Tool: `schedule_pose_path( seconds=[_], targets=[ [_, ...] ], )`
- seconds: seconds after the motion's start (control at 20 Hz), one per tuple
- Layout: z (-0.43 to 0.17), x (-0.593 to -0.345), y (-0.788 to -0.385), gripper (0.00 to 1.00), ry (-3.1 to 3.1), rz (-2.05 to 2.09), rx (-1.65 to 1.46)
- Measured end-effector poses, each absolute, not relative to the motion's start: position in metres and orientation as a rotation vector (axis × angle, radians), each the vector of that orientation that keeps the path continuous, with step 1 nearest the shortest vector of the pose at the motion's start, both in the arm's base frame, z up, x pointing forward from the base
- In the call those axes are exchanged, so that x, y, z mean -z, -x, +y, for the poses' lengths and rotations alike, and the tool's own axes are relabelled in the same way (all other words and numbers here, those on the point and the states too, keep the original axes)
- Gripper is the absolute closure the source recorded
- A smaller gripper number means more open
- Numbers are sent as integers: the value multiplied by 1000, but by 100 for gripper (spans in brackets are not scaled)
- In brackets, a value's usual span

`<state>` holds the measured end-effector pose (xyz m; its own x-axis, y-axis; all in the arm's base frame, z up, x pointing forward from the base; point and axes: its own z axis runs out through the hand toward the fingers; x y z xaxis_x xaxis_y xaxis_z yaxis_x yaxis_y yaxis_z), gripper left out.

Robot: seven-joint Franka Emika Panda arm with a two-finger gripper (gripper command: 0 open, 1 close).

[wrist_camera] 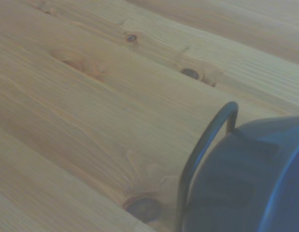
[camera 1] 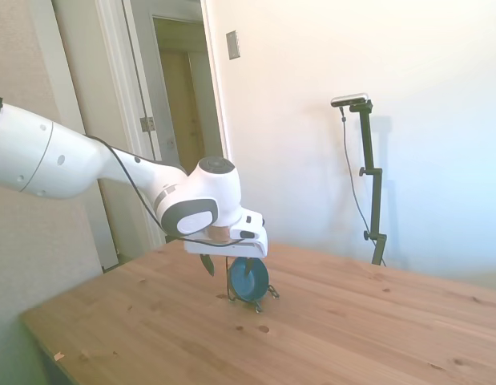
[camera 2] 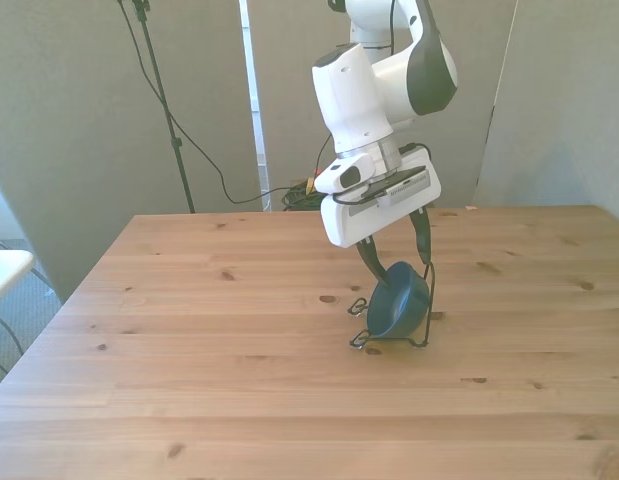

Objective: Unload the bowl

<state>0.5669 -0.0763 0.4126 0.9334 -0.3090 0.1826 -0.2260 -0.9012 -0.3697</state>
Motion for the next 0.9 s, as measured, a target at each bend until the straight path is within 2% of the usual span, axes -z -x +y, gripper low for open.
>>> schedule_pose_path(
  seconds=[0.9],
  targets=[
    [-98, -405, -588, 100, 2681, 316, 158]
  ],
)
